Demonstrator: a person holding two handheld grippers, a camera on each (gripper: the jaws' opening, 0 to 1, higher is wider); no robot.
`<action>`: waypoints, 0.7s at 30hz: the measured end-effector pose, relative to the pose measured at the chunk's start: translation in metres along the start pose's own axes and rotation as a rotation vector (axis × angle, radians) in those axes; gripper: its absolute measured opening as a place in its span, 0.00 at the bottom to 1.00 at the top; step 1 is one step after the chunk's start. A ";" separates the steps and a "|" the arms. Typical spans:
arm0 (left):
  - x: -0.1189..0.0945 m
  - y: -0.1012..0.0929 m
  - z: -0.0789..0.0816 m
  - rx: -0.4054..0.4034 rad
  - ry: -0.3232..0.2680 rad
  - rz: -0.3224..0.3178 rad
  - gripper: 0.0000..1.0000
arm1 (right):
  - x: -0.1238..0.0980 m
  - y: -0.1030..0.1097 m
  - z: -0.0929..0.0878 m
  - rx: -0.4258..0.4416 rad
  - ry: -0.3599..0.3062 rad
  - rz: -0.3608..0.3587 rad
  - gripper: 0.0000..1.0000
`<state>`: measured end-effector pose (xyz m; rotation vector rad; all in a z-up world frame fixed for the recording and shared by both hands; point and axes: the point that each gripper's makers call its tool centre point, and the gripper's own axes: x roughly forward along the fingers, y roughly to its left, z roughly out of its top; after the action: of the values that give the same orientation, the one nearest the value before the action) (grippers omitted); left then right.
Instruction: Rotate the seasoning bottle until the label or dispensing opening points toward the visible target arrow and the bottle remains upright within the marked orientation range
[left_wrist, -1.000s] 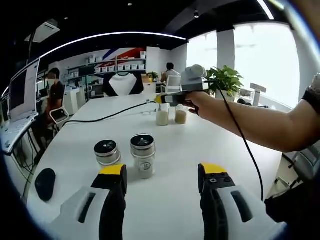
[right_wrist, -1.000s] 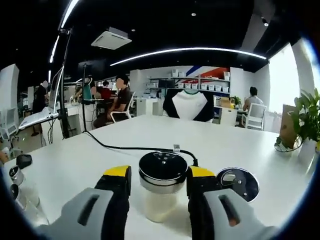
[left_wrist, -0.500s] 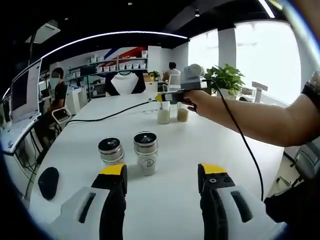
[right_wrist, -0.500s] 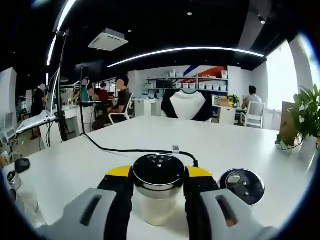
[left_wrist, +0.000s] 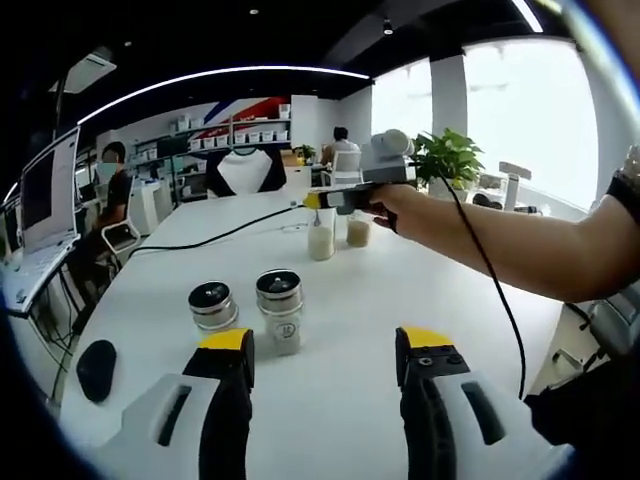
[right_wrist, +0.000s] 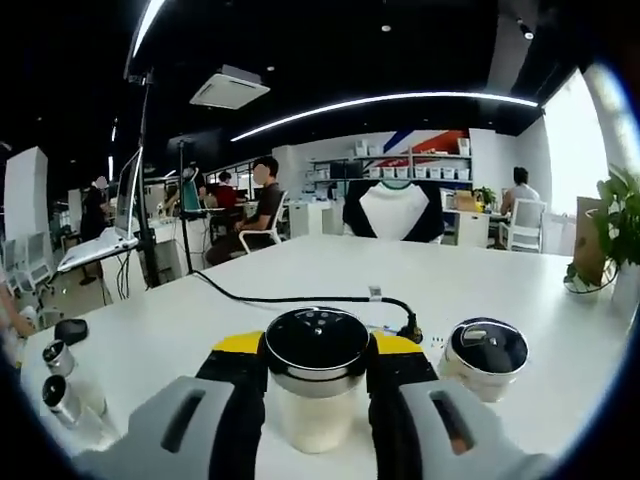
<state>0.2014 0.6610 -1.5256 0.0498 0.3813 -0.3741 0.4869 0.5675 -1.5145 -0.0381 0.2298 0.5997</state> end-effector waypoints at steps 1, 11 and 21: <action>0.001 -0.002 0.000 0.000 -0.002 -0.004 0.61 | -0.004 0.001 -0.001 0.002 0.000 0.005 0.36; 0.009 -0.030 0.003 0.010 -0.022 -0.073 0.61 | -0.061 0.029 -0.012 -0.012 0.005 0.075 0.36; 0.023 -0.059 -0.003 0.062 -0.017 -0.160 0.60 | -0.146 0.083 -0.008 -0.005 -0.032 0.194 0.36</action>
<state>0.1985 0.5988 -1.5353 0.0765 0.3579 -0.5445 0.3212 0.5545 -1.4863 -0.0116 0.2026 0.7939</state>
